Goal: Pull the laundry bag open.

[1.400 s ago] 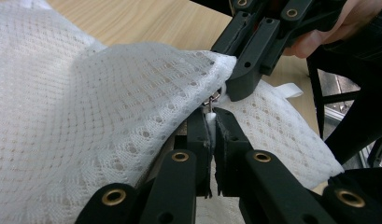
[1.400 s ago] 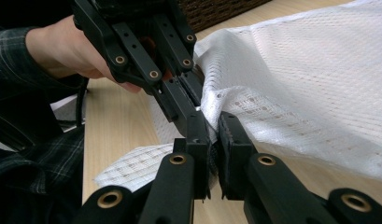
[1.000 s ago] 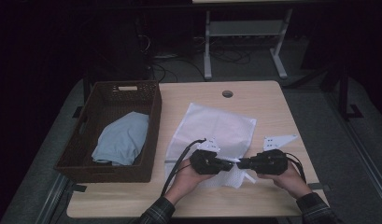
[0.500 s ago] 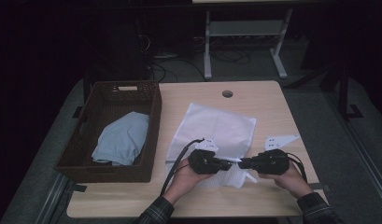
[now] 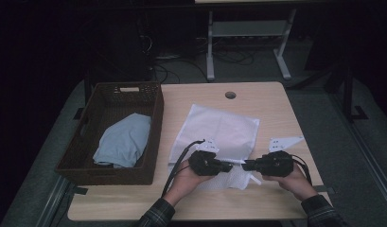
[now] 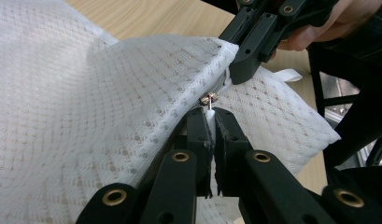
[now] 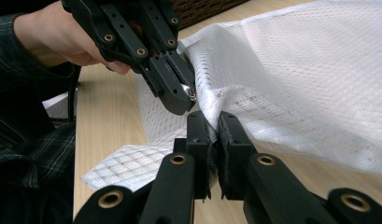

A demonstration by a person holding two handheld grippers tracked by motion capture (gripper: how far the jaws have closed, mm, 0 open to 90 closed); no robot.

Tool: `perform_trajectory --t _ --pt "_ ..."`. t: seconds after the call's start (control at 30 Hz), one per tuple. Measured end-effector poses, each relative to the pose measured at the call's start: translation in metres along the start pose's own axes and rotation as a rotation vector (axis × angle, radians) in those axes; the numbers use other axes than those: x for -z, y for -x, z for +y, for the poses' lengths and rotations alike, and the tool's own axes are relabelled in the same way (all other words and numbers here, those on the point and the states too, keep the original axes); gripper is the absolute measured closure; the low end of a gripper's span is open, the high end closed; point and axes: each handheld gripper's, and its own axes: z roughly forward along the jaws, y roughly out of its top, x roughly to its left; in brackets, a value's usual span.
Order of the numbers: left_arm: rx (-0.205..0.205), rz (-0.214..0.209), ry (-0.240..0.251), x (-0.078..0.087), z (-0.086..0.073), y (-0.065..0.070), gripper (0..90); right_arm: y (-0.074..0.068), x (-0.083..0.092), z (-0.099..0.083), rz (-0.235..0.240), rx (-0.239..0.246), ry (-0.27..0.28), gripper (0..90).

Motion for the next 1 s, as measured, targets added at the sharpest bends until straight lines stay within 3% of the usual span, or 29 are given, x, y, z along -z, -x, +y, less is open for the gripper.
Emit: perform_trajectory --t 1.0 --pt "0.023 0.013 0.006 0.0098 -0.0047 -0.0062 86.2 0.0053 0.0045 -0.003 -0.033 -0.013 0.006 83.8"
